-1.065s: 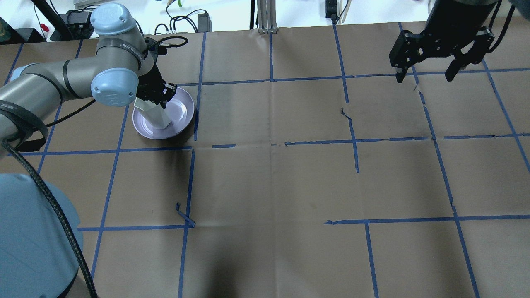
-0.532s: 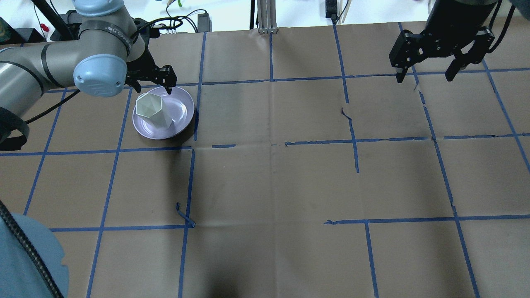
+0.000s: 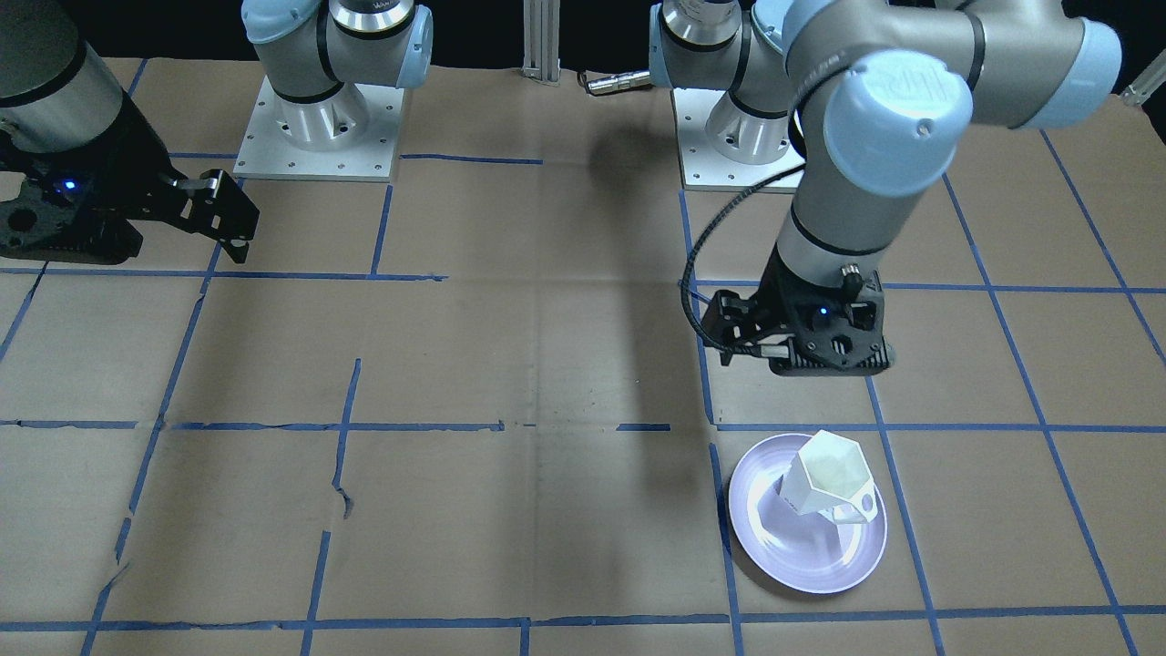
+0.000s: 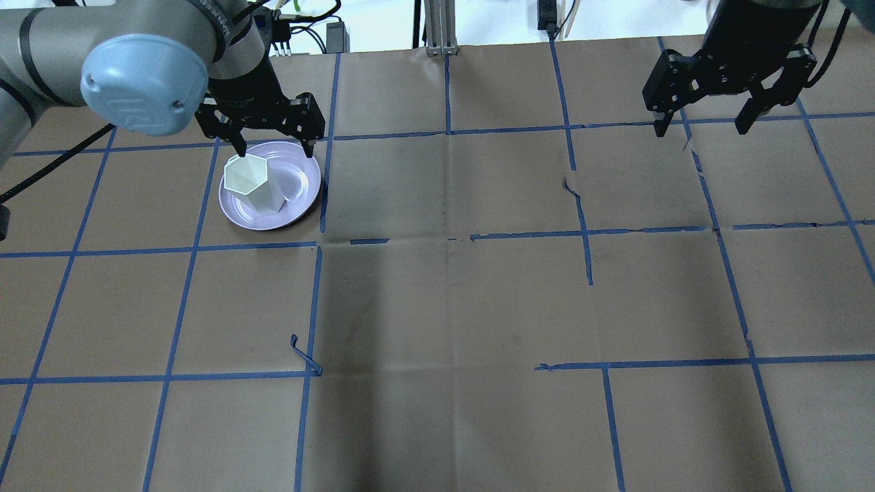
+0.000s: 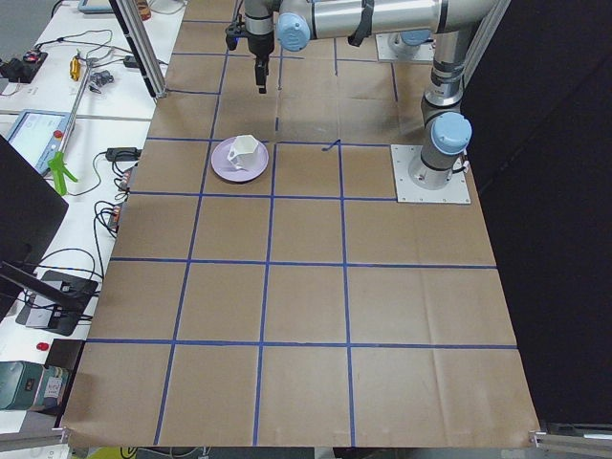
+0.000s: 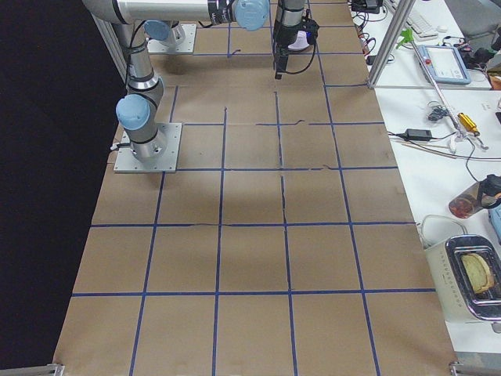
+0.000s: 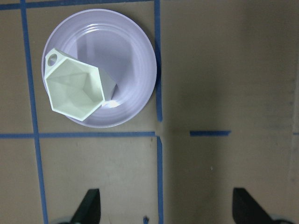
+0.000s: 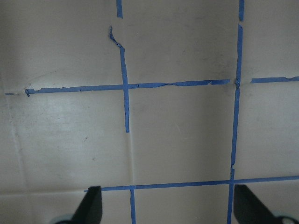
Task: Flip cup and place on plate
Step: 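Lower the cup onto the plate, open the left gripper and lift away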
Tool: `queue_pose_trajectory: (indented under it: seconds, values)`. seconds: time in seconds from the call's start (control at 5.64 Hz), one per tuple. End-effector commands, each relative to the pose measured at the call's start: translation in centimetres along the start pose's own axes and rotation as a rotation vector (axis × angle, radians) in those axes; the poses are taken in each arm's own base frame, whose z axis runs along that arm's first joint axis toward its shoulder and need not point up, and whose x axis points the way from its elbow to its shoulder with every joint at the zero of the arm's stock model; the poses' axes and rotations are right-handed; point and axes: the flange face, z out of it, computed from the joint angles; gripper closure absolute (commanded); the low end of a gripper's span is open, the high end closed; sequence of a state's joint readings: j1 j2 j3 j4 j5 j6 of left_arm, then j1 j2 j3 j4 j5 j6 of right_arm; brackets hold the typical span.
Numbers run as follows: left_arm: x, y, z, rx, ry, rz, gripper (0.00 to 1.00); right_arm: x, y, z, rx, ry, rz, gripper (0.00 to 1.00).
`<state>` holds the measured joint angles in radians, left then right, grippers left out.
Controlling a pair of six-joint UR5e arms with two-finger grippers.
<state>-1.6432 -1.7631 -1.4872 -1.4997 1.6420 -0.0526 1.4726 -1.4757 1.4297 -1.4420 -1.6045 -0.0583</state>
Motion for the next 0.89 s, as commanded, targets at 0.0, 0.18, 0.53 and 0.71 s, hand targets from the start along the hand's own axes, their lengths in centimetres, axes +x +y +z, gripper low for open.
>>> queue_pose_trajectory:
  seconds: [0.0, 0.18, 0.53, 0.71]
  values:
    - [-0.99, 3.67, -4.18, -0.053, 0.063, -0.024, 0.0, 0.0, 0.0, 0.0, 0.0, 0.0, 0.0, 0.0]
    - [-1.56, 4.04, -4.34, -0.056, 0.058, -0.033, 0.0, 0.0, 0.0, 0.0, 0.0, 0.0, 0.0, 0.0]
    - [-1.57, 4.24, -4.36, -0.056, 0.058, -0.03, 0.0, 0.0, 0.0, 0.0, 0.0, 0.0, 0.0, 0.0]
    - [-1.53, 4.24, -4.36, -0.056, 0.063, -0.03, 0.0, 0.0, 0.0, 0.0, 0.0, 0.0, 0.0, 0.0]
